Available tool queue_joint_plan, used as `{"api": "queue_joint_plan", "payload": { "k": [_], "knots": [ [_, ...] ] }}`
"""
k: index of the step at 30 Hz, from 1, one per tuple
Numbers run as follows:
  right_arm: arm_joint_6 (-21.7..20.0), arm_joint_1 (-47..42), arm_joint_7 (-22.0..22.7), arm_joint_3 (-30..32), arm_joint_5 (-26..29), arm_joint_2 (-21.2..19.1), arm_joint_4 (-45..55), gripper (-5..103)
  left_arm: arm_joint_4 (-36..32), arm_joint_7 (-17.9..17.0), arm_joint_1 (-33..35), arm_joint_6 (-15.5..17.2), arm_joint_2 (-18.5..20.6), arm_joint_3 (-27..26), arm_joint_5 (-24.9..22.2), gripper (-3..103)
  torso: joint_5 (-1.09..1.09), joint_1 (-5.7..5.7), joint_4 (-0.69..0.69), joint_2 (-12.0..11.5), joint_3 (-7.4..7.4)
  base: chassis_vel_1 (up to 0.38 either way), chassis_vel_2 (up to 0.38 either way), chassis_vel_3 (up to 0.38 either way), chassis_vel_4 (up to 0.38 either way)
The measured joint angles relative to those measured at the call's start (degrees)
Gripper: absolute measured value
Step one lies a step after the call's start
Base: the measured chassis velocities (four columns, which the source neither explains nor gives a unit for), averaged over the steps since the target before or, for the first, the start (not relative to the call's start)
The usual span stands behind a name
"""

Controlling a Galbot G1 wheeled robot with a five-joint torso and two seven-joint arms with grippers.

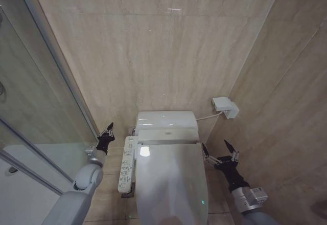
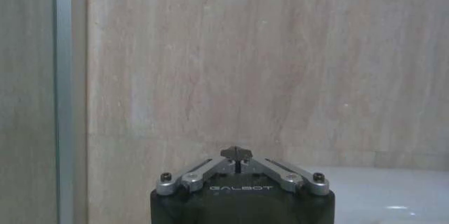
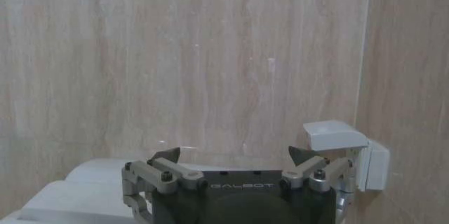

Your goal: Open the toilet lid, clean the toilet bowl with a toilet brush, close the toilet lid, and flush.

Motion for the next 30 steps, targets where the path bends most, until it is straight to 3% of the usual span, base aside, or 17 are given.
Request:
{"api": "queue_joint_plan", "payload": {
  "k": [14,30],
  "knots": [
    [0.0,0.0,0.0,0.0,0.0,0.0,0.0,100,-7.4,0.5,10.0,0.5,-3.5,-3.2,3.0,0,-0.02,0.01,0.00,0.0,0.00,0.000,0.000,0.000,0.000],
    [0.0,0.0,0.0,0.0,0.0,0.0,0.0,100,-8.4,1.4,12.4,-0.7,-5.1,-2.6,5.1,0,-0.04,0.00,-0.01,0.0,0.01,0.107,-0.105,-0.102,0.103]
  ]
}}
